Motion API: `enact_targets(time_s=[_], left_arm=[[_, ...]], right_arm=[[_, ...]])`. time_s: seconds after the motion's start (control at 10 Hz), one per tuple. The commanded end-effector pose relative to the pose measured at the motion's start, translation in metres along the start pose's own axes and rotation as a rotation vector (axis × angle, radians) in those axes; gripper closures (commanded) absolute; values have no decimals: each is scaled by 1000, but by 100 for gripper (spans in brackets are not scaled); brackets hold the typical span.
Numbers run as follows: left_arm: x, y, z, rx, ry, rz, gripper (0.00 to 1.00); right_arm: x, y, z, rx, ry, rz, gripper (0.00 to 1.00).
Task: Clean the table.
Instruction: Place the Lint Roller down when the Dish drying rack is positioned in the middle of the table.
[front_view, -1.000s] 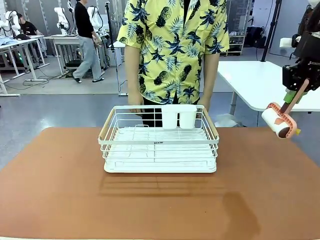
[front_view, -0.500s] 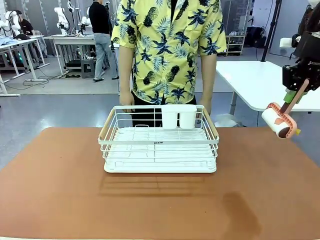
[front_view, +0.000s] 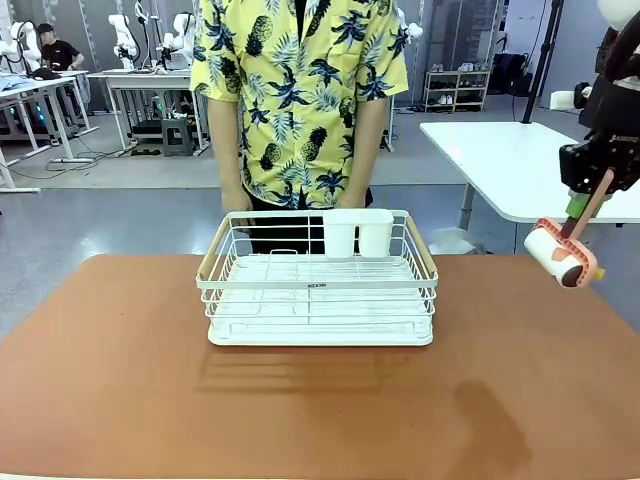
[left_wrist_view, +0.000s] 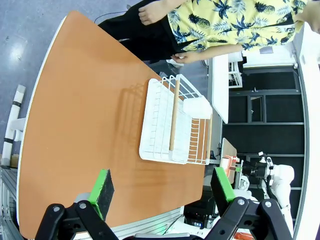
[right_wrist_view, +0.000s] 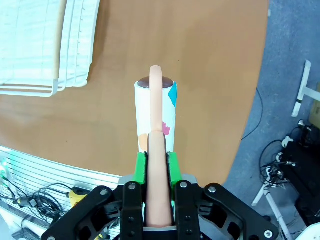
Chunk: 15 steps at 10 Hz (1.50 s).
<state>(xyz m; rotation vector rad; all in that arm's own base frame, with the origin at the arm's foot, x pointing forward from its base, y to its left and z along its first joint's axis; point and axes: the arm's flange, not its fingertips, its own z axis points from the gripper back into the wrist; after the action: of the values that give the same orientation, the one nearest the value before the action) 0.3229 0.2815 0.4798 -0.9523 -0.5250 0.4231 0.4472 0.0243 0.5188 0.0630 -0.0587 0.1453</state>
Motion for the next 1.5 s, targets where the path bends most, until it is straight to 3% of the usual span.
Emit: enact_targets(time_s=[0.0, 0.1, 0.2, 0.6, 0.7, 0.8, 0.9, 1.0, 1.4], left_arm=[[0, 1, 3, -21, -1, -8, 0], [0, 1, 3, -21, -1, -8, 0], [0, 1, 3, -21, -1, -8, 0], [0, 1, 3, -21, -1, -8, 0], [0, 1, 3, -21, -1, -8, 0], [0, 1, 3, -21, -1, -8, 0], [0, 1, 3, -21, -1, -8, 0], [0, 1, 3, -21, -1, -8, 0], [0, 1, 3, -21, -1, -8, 0]], right_arm=[[0, 12, -4, -49, 28, 111, 79], [5, 13, -15, -74, 4, 115, 79], [0, 9, -3, -21, 13, 43, 79], [2, 8, -7, -36, 20, 60, 79], [11, 6, 2, -27, -75, 209, 79], [24, 7, 5, -2, -110, 520, 79], [47, 5, -3, -41, -233, 760, 79], [50, 14, -22, -149, -284, 932, 79], [25, 28, -88, -376, -177, 1345, 79]])
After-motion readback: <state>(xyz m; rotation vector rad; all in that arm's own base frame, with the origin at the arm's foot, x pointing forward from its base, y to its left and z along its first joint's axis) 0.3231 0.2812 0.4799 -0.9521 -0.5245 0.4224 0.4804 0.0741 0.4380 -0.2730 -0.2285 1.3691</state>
